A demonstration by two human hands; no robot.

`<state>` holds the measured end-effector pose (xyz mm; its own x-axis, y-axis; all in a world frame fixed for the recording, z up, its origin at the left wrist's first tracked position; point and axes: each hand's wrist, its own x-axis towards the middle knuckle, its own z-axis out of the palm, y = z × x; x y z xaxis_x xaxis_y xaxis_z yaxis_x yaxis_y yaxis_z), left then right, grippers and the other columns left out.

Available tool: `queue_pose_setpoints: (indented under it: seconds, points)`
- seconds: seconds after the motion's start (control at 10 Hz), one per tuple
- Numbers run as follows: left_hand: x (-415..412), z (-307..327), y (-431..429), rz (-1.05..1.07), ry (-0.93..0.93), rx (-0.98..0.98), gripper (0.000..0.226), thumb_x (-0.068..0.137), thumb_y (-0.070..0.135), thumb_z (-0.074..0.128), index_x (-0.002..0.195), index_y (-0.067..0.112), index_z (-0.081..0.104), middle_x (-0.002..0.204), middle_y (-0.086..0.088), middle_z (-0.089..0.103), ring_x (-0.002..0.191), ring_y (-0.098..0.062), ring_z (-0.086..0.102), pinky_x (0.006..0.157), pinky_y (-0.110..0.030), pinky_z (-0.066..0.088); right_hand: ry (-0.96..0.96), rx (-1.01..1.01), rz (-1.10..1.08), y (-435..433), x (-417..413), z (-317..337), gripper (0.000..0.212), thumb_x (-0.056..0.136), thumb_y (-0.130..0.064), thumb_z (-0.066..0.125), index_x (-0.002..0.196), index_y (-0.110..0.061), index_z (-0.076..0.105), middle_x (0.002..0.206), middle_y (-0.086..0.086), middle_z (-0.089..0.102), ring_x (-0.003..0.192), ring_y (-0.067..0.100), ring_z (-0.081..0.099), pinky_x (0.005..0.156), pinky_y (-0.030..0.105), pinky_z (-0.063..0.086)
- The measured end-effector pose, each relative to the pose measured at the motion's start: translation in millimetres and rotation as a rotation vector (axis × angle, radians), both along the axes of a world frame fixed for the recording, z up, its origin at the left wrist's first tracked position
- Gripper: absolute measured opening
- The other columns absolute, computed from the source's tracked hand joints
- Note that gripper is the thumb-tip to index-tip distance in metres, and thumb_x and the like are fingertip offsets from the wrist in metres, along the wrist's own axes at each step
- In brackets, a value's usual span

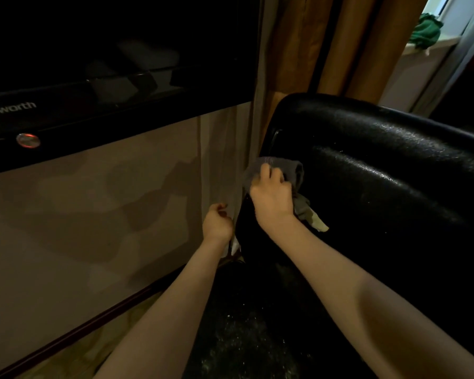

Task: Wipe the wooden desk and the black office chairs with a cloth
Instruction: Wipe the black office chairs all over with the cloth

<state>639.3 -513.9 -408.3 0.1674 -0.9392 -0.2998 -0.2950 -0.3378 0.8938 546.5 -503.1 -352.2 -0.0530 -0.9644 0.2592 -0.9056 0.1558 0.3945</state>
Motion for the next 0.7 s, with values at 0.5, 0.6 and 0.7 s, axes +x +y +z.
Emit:
queue_pose_setpoints:
  seconds: [0.5,0.6,0.7]
  points:
    - [-18,41,24,-0.339,-0.096,-0.318,0.052,0.084,-0.010,0.054,0.131,0.009,0.046,0.130,-0.014,0.050,0.120,-0.028,0.051,0.101,-0.035,0.042,-0.187,0.194,0.199,40,-36,43,0.058,0.085,-0.022,0.059,0.139,-0.016,0.039,0.138,0.013,0.033,0.120,0.032,0.038,0.083,0.039,0.044]
    - [-40,69,22,-0.473,-0.121,-0.536,0.070,0.081,-0.007,0.061,0.143,0.015,0.035,0.140,-0.008,0.042,0.127,-0.021,0.044,0.106,-0.030,0.037,-0.055,-0.121,0.132,40,-62,79,0.061,0.068,-0.025,0.072,0.126,-0.015,0.056,0.122,0.015,0.051,0.101,0.033,0.053,0.065,0.034,0.047]
    - [-62,78,18,-0.545,-0.322,-0.678,0.068,0.084,0.004,0.064,0.143,0.021,0.036,0.142,-0.008,0.041,0.128,-0.027,0.041,0.106,-0.035,0.035,-0.238,-0.061,-0.005,47,-97,84,0.060,0.081,-0.025,0.065,0.137,-0.019,0.044,0.133,0.015,0.040,0.115,0.034,0.043,0.076,0.038,0.047]
